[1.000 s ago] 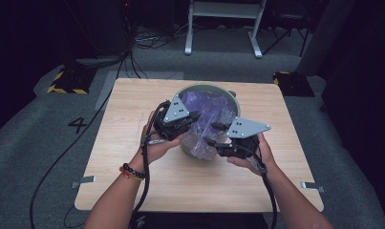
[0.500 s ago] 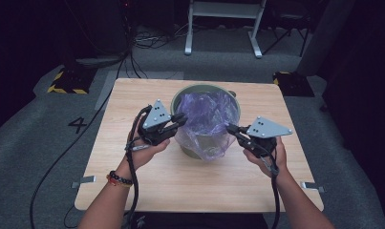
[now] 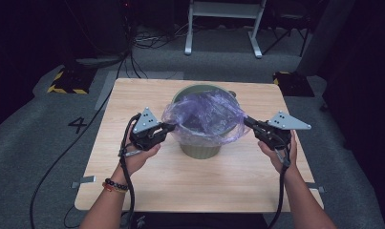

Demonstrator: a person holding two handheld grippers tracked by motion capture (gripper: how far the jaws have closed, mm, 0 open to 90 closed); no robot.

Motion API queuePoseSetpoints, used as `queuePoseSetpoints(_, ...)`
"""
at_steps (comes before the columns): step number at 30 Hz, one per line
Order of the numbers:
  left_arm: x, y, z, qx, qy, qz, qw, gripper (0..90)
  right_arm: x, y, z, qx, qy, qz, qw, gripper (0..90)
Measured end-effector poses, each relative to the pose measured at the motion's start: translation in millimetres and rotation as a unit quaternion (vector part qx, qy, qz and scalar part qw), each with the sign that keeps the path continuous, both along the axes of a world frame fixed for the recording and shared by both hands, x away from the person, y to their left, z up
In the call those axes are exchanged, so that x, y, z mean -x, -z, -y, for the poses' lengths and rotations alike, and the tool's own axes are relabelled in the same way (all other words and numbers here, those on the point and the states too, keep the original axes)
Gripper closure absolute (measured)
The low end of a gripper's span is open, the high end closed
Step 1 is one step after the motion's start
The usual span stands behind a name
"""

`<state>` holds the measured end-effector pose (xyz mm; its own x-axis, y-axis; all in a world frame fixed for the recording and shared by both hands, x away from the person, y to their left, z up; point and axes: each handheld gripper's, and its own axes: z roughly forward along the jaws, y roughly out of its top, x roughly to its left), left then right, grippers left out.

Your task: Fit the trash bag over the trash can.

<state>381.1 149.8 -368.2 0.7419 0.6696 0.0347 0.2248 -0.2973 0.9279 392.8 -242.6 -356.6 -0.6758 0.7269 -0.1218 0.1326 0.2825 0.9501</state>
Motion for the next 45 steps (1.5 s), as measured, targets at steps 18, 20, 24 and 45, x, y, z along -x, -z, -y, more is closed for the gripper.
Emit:
queuePoseSetpoints(18, -9.4, 31.1, -1.5, -0.003, -0.033, -0.024, 0.9992, 40.3, -19.3, 18.8, 14.4, -0.034, 0.010, -0.024, 0.9991, 64.9)
queuePoseSetpoints(20, -3.7, 28.0, -4.1, -0.005, -0.035, -0.014, 0.9993, 28.4, -17.4, 16.0, 14.4, -0.034, 0.007, -0.016, 0.9993, 53.5)
queuePoseSetpoints(24, 10.1, 21.5, -5.8, -0.008, -0.008, 0.006, 0.9999, 22.4, -7.9, 7.5, 13.8, -0.016, -0.010, 0.005, 0.9998, 35.5)
queuePoseSetpoints(45, 38.7, -25.1, -23.8, 0.019, 0.024, 0.037, 0.9988, 15.7, 5.3, -7.6, 40.0, 0.044, 0.023, 0.001, 0.9988, 41.2)
